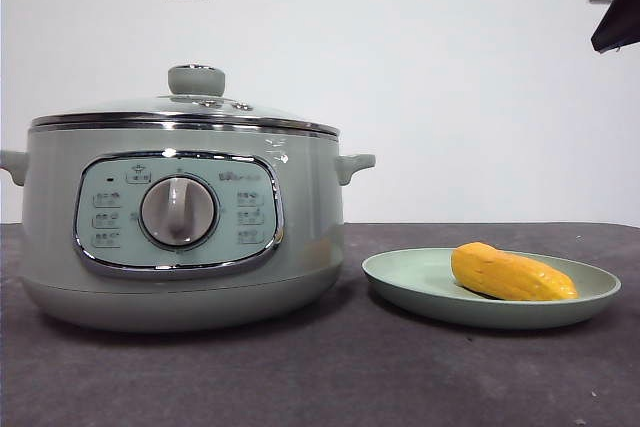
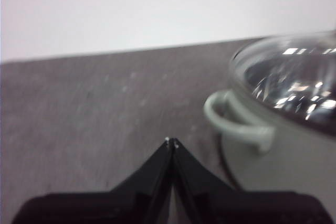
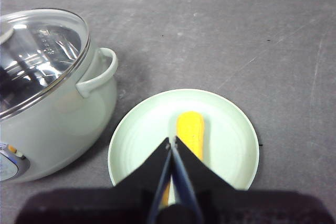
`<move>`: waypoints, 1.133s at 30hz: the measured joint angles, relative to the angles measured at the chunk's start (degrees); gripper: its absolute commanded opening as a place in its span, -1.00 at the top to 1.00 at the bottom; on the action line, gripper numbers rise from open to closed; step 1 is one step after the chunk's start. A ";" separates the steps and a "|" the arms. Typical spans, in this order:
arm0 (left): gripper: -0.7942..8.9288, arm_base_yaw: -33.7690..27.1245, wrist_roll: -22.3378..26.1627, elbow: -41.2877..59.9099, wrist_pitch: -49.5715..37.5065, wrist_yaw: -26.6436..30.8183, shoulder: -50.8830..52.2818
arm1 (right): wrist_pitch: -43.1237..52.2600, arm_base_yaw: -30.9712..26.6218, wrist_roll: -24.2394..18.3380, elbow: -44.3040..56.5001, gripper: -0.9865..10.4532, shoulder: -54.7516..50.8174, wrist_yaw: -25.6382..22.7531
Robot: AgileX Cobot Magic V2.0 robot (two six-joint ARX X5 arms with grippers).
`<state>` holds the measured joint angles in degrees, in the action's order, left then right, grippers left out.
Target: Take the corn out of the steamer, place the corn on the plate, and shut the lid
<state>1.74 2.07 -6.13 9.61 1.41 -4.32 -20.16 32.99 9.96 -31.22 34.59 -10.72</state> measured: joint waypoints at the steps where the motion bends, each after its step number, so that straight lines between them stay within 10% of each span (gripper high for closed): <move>1: 0.84 -0.57 -0.63 0.94 0.09 0.00 0.59 | 0.00 0.00 0.00 0.00 0.82 0.00 0.00; 34: 0.84 -3.19 -4.70 4.85 1.64 -1.03 4.04 | -0.02 0.00 0.15 0.00 0.82 0.00 0.00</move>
<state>-1.45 -2.63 -1.28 11.25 0.38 -0.27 -20.18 32.99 10.11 -31.22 34.59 -10.72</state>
